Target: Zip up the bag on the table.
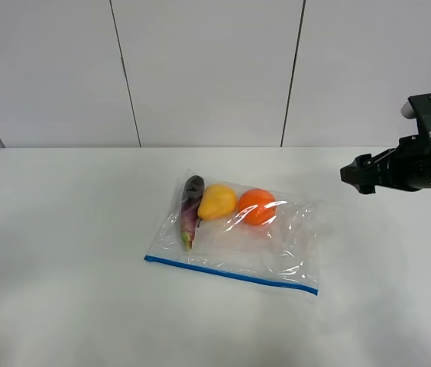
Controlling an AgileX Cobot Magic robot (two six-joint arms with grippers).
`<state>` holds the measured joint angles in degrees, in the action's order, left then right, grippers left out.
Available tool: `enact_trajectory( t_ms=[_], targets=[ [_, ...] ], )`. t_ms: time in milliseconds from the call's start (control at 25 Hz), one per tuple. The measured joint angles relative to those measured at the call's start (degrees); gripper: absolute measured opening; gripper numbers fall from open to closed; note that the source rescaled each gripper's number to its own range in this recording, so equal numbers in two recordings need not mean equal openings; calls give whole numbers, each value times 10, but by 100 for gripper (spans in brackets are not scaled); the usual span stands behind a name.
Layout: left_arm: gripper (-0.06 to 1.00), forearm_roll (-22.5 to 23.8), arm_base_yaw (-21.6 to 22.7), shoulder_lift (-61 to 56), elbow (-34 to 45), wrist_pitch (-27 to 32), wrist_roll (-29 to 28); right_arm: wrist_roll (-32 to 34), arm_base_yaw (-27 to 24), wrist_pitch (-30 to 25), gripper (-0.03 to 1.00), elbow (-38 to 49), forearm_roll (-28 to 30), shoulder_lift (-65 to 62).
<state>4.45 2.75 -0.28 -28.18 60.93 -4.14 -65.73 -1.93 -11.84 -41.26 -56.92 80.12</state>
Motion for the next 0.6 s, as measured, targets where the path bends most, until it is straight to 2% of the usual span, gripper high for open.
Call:
enact_trajectory(
  t_ms=[320, 600],
  targets=[
    [76, 0, 0, 0, 0, 0, 0, 164, -6, 20, 87, 0, 144, 0],
    [76, 1, 0, 0, 0, 0, 0, 304, -84, -38, 87, 0, 274, 0]
  ],
)
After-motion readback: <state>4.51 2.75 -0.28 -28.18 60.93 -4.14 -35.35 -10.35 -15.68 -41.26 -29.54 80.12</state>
